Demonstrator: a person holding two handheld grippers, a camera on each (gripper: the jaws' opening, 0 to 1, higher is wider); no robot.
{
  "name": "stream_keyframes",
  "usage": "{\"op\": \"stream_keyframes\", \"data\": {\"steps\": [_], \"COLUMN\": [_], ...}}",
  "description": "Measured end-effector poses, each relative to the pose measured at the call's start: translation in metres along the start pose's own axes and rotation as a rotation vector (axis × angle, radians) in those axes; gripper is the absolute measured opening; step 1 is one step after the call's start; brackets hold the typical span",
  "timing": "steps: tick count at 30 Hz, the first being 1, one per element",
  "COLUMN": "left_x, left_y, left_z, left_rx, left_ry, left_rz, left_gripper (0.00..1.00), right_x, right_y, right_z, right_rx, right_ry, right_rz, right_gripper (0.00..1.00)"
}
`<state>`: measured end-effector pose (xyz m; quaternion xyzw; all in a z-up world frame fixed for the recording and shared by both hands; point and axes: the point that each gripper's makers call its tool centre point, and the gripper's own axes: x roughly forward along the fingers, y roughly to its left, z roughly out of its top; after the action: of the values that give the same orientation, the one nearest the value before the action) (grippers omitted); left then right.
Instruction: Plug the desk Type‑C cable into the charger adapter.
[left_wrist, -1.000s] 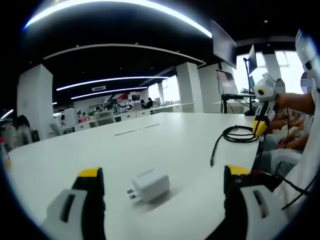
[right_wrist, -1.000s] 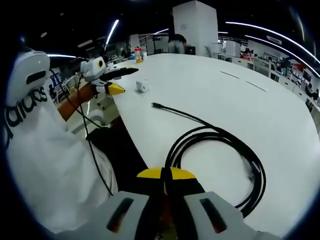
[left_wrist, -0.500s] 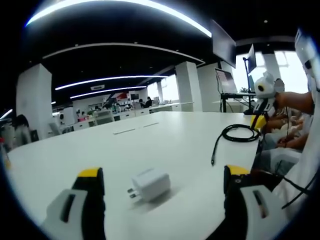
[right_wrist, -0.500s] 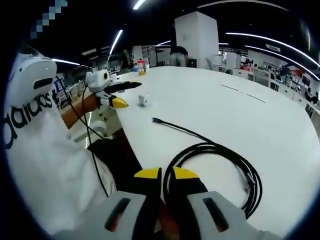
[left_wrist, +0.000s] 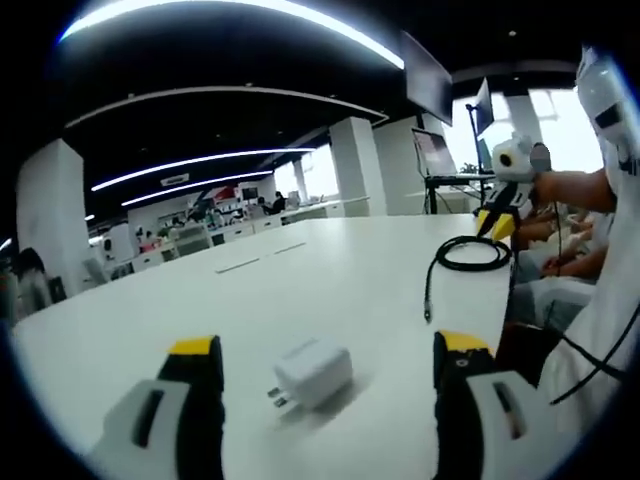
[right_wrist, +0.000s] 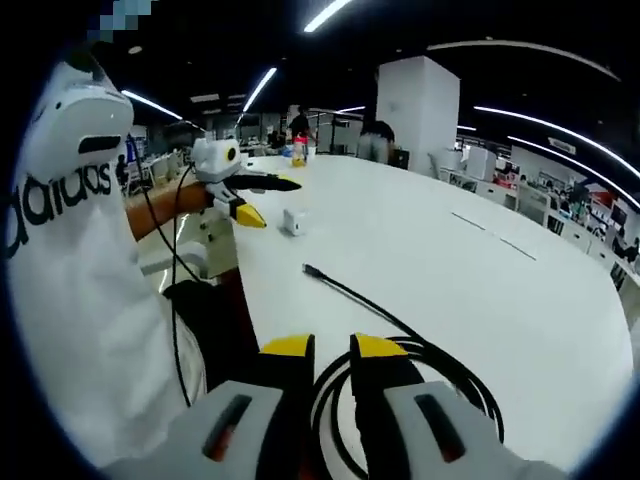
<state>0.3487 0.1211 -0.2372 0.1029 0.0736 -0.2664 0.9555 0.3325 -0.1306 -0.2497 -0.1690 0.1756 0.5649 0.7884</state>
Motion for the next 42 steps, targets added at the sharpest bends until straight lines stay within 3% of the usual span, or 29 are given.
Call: {"op": "stream_keyframes", "data": {"steps": [9,14,19,25,29,42], "left_x": [0.007,0.010,0.014,0.019,0.019,0.019], "left_y": [0.002,0.000,0.000,0.001,0.008,0.007], "left_z": [-0.006,-0.003,-0.006,-0.011,-0.013,-0.014], "left_rx": [0.041,0.058,0.115,0.182,0.271,0.335], "left_ry": [0.055,0.041,0.062,0.118,0.161,0.243], "left_rz": [-0.076,-0.113,-0.174,-0.242,-0.281,-0.453], "left_gripper": [0.68,0.51,0.42,0.37,0.36,0.30], "right_x": [0.022,0.031,0.039,0.047,0.052,0.077], "right_y": [-0.002,-0.006,-0.006,-0.005,-0.005,0.002], "right_z": [0.003,0.003,0.006,0.009,0.011,0.020], "right_rx": [-0.066,-0.081,-0.096,-0.119,-0.139,-0.199], "right_ry": [0.023,0.027,0.030,0.043,0.055,0.073], "right_rz": [0.030,0.035,0.051,0.078,0.099,0.175], "right_gripper": [0.14,0.16,0.16,0.16,0.16,0.15]}}
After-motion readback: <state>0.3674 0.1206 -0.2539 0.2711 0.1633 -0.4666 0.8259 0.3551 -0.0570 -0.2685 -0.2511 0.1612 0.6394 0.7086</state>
